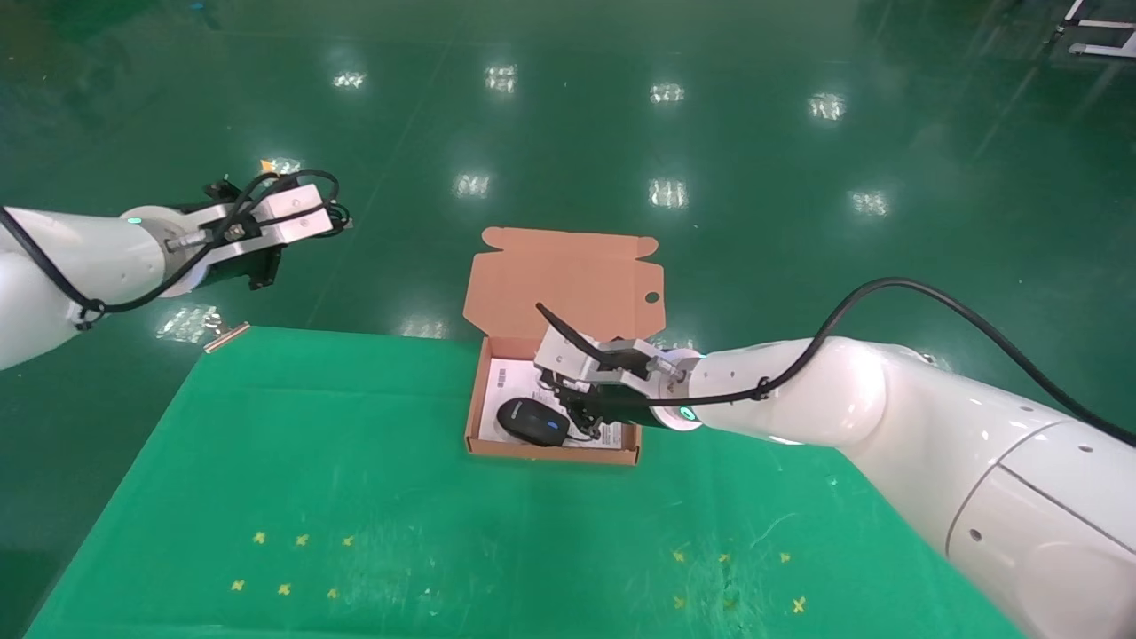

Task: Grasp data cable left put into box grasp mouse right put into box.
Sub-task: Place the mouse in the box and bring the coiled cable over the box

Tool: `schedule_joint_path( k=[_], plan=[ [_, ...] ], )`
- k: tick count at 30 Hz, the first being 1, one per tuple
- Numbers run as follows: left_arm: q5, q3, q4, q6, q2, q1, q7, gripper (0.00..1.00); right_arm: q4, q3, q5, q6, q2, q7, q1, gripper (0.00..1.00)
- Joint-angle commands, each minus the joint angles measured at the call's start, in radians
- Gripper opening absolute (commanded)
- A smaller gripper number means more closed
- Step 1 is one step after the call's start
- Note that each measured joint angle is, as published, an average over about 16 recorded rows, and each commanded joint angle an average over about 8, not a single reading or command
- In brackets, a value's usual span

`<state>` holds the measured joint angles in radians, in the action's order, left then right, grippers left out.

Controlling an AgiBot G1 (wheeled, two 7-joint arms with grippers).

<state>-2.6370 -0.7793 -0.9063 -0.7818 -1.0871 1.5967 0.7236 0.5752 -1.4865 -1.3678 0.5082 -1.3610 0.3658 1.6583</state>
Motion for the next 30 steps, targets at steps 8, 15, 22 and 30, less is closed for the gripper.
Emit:
schedule_joint_path(
  k=[8, 15, 22, 30],
  plan=[
    [0.042, -0.003, -0.02, 0.009, -0.016, -0.021, -0.013, 0.0, 0.04, -0.002, -0.011, -0.018, 0.039, 0.012, 0.015, 1.0],
    [0.105, -0.01, -0.027, 0.056, -0.058, -0.06, -0.039, 0.0, 0.103, -0.012, -0.038, -0.029, 0.117, 0.044, 0.047, 1.0],
    [0.175, -0.023, 0.018, 0.129, -0.121, -0.101, -0.08, 0.0, 0.21, -0.039, -0.084, -0.025, 0.226, 0.112, 0.08, 1.0],
    [0.249, -0.049, 0.088, 0.198, -0.195, -0.128, -0.161, 0.0, 0.357, -0.078, -0.16, -0.015, 0.359, 0.219, 0.119, 1.0]
  ],
)
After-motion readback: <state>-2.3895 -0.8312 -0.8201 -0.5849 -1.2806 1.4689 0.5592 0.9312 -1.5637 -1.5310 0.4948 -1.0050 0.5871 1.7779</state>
